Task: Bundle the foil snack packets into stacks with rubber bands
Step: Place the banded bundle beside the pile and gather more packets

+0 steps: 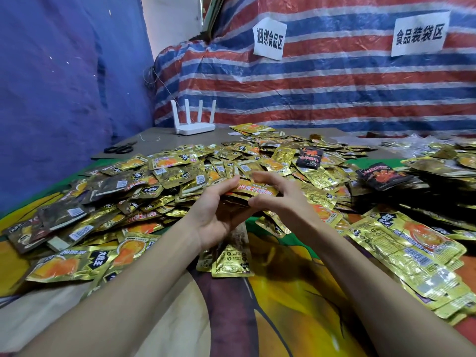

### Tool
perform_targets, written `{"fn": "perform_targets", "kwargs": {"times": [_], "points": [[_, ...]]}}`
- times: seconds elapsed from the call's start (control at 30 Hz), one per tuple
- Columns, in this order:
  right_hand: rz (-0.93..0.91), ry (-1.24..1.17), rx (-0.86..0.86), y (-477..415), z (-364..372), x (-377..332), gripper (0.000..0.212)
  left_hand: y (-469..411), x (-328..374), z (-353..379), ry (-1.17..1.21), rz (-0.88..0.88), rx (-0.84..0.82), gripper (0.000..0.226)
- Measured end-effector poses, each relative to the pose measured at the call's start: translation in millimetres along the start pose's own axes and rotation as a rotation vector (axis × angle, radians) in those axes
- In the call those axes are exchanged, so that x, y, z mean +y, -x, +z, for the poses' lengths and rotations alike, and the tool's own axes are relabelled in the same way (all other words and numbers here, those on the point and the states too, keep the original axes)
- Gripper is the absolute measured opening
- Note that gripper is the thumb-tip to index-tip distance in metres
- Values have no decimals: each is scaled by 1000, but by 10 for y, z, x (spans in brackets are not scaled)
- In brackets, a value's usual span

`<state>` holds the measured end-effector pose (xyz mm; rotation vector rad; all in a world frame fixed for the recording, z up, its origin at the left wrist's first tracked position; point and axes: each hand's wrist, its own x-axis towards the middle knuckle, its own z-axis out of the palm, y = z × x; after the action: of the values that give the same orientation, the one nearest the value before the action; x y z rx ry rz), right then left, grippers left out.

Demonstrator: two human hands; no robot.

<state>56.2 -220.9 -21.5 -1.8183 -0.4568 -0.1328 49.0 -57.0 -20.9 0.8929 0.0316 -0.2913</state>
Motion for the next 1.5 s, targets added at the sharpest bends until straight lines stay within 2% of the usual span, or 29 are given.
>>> {"fn": "perform_targets", "kwargs": {"times": [0.17,0.2,0.27,0.37,0.4,0.43,0.53,0.63,0.7,0.87,1.0,1.13,1.27,1.4,1.43,1.5], "points": [[222,-223,-48,-29,3,14,29,-39,-32,-23,-197,-42,-21,41],[239,-252,-44,-33,-15,26,26,-44,-41,-30,-230,-61,-35,45],[239,-272,-20,-43,-48,57,37,-61,-45,-47,-288,-75,-54,49],[210,-225,19,-25,-51,65,65,-70,-22,-59,-297,-79,-69,39],[207,-236,11,-21,-55,61,68,-71,-10,-61,-299,-78,-62,35],[212,-257,-6,-15,-64,53,65,-72,0,-67,-308,-75,-56,32],[277,-271,-43,-39,-114,20,38,-67,18,-71,-340,-73,-45,22],[365,-397,-126,-47,-157,-12,23,-81,40,-92,-247,-78,-44,17],[398,-466,-176,-28,-163,-48,27,-88,53,-120,-169,-71,-49,14],[432,-575,-162,-23,-202,-37,54,-93,68,-133,-94,-30,-66,7],[398,-488,-111,-9,-163,20,61,-91,62,-155,-240,-56,-71,26],[360,-297,-10,12,-49,103,61,-80,55,-200,-316,-85,-139,19],[424,-434,-2,-8,3,86,77,-65,58,-169,-315,-59,-125,30],[418,-665,-15,-33,-35,16,53,-37,236,-178,-195,-17,-222,69],[396,-717,23,-40,-48,13,53,-36,288,-199,-167,-16,-219,71],[349,-762,122,-60,-71,12,53,-38,318,-231,-147,-23,-184,53]]}}
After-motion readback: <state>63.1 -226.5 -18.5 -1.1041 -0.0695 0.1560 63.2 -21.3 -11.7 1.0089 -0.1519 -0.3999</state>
